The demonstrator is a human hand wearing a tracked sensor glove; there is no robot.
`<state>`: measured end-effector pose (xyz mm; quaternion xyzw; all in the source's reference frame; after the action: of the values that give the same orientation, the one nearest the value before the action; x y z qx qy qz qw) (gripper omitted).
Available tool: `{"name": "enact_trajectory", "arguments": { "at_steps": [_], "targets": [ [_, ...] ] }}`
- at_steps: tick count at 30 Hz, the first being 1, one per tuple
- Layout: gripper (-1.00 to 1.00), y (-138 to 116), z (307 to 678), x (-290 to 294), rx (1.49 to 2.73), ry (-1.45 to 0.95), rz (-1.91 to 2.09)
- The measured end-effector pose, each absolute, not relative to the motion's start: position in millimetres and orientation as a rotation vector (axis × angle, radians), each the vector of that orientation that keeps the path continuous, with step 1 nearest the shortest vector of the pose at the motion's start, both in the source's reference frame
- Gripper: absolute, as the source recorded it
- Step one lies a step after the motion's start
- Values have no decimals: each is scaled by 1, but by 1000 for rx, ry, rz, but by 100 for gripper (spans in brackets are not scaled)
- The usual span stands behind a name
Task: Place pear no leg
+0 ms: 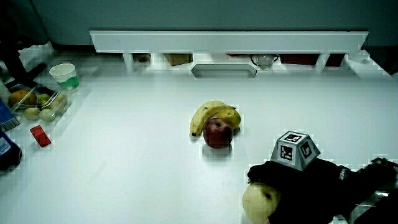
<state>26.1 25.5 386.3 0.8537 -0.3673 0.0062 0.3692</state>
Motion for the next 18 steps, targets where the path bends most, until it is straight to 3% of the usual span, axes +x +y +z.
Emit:
{"name": "enact_trajectory", "arguments": {
  "at_steps": [10, 18],
  "targets": [
    [0, 28, 393, 29, 2200, -917, 34],
    [-44, 28, 397, 33, 2123, -889, 39]
  ]
}}
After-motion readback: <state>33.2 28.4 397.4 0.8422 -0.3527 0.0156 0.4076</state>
